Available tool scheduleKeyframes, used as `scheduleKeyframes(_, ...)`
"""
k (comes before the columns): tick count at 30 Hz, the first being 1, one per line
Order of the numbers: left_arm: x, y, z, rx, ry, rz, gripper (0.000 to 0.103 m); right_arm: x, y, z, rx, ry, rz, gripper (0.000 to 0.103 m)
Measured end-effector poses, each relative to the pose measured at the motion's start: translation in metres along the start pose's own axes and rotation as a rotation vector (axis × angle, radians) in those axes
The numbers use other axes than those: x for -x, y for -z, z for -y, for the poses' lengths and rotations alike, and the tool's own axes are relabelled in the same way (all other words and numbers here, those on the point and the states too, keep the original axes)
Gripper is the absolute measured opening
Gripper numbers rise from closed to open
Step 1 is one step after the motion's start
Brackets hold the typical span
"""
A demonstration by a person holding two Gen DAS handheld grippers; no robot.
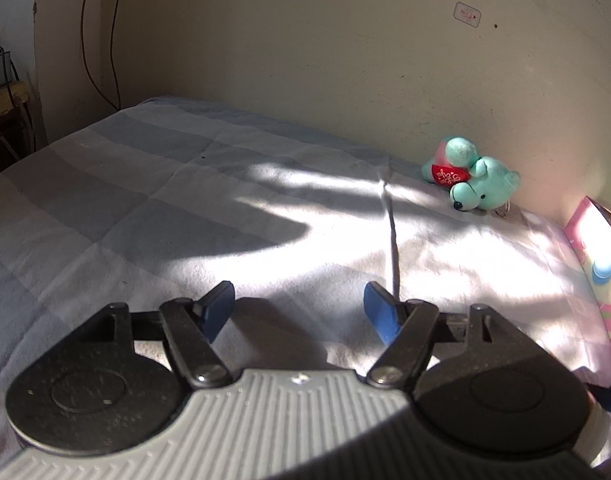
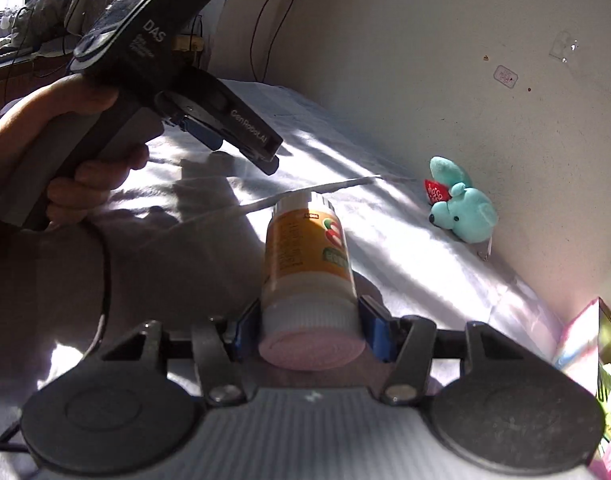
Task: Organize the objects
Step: 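Lift the vitamin bottle with the right gripper and carry it over the pink tin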
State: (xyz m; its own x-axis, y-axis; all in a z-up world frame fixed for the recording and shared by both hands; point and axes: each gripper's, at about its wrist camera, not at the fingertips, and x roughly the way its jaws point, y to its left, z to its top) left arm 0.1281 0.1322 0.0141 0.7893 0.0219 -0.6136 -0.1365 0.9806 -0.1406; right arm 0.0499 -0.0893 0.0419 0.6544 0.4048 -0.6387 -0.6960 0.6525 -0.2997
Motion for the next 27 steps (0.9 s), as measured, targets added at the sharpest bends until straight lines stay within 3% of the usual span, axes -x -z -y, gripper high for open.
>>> scheduleKeyframes(7, -0.001, 0.002, 0.005, -0.030, 0.012, -0.006, 0.073, 0.033, 0.036, -0.014, -0.073, 0.046, 0.066, 0.053)
scheduleKeyframes(15, -0.003, 0.005, 0.007, -0.045, -0.005, -0.003, 0.079, 0.029, 0.043, -0.003, -0.213, 0.033, 0.070, 0.059)
scheduleKeyframes(22, -0.004, 0.004, 0.006, -0.039, 0.001, -0.001, 0.079, 0.028, 0.045, 0.000, -0.262, 0.003, 0.064, 0.061)
scheduleKeyframes(27, 0.005, 0.006, 0.008, -0.035, 0.117, 0.036, 0.079, 0.027, 0.045, 0.000, -0.274, -0.001, 0.060, 0.063)
